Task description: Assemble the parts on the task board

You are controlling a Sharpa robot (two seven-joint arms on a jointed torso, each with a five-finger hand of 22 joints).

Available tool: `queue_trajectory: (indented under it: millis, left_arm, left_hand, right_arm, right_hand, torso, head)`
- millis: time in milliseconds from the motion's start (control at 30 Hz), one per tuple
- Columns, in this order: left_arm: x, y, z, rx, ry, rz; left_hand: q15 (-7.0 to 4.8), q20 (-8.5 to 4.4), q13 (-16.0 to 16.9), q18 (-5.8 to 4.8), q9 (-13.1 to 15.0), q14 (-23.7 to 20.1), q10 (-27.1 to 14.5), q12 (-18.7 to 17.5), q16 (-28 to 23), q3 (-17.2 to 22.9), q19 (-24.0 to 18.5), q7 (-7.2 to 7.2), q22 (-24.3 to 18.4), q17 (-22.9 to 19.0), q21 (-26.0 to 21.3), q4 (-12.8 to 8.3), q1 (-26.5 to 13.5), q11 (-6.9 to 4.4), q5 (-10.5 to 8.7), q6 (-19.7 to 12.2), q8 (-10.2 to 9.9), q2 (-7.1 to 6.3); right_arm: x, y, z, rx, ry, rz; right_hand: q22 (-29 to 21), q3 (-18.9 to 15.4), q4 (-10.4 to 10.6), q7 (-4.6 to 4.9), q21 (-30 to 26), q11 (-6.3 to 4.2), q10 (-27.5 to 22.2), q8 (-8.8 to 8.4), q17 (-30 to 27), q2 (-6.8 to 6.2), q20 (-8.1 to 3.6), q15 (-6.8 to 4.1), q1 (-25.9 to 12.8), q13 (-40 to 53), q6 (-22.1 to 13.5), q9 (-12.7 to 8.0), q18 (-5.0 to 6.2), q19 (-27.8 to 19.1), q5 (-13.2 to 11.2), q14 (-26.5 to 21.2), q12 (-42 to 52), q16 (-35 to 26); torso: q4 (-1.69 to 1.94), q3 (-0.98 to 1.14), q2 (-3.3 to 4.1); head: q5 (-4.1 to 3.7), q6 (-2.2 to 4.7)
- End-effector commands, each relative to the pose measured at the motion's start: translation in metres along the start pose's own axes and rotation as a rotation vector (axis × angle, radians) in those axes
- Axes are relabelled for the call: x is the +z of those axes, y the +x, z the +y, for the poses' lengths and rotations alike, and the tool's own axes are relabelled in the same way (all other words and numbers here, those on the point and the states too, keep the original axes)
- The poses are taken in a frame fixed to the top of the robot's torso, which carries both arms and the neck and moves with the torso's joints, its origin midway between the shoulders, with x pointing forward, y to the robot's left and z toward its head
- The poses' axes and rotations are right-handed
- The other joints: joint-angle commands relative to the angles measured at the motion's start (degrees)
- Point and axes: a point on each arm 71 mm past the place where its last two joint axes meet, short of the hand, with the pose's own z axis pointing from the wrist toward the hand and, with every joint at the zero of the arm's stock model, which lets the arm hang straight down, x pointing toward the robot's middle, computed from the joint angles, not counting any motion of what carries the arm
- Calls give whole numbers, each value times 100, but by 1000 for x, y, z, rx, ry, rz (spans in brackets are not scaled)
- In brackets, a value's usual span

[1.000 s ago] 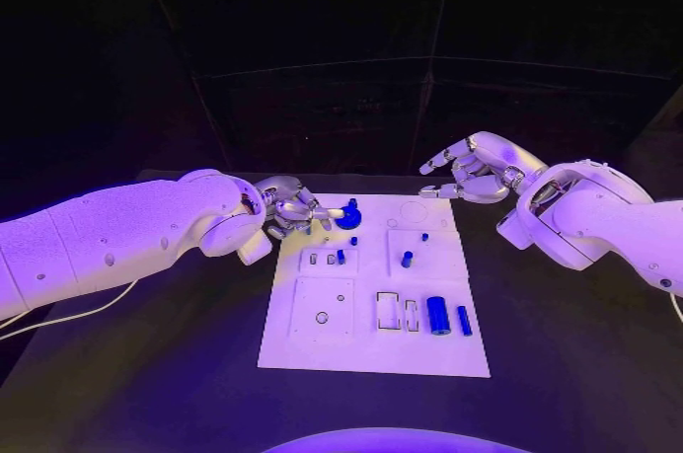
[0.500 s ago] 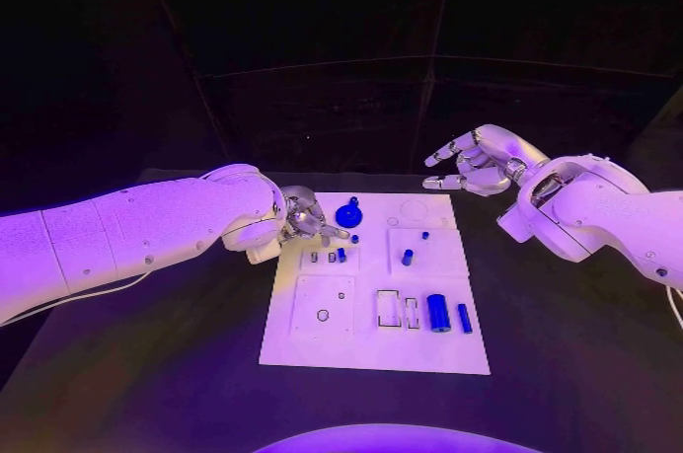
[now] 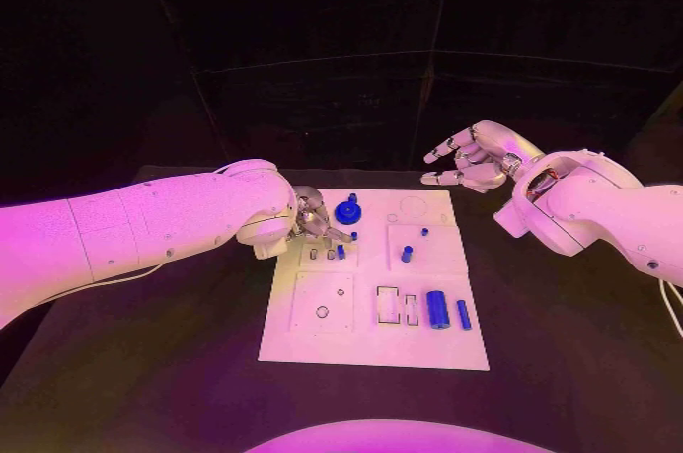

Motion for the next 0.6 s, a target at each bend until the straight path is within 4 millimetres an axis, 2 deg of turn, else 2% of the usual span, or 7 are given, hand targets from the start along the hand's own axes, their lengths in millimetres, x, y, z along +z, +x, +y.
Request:
queue_trajectory:
  millis: [33,600]
  left_arm:
    - [1,1,-2,28,-16,23]
    - [9,5,-11,38,-20,55]
  left_hand:
    - [-31,24,10,-81,12,605,33,37,17,-28,283,-8,683,1506,20,-10,-42,-17,9,-44,24,34]
    - [-29,27,45,-82,81,605,31,69,17,-13,280,-8,695,1506,27,-31,35,-16,10,-87,72,80]
  right_arm:
    - [1,-2,1,-2,10,-10]
    - [4,0,2,-2,8,-4]
  right_hand:
    - [-14,-43,-1,-23,-27,-30,-2,24,498,25,2,-41,-18,-8,11,-5,68,-42,35,377,-27,-18]
    - [-39,-52,4,-23,-40,-30,-7,28,479,29,1,-42,-16,-15,9,-6,72,-54,59,373,-34,-28]
  torso:
    - [1,-2,3]
    - [4,2,0]
  head:
    - [-3,-15]
    - [-15,-66]
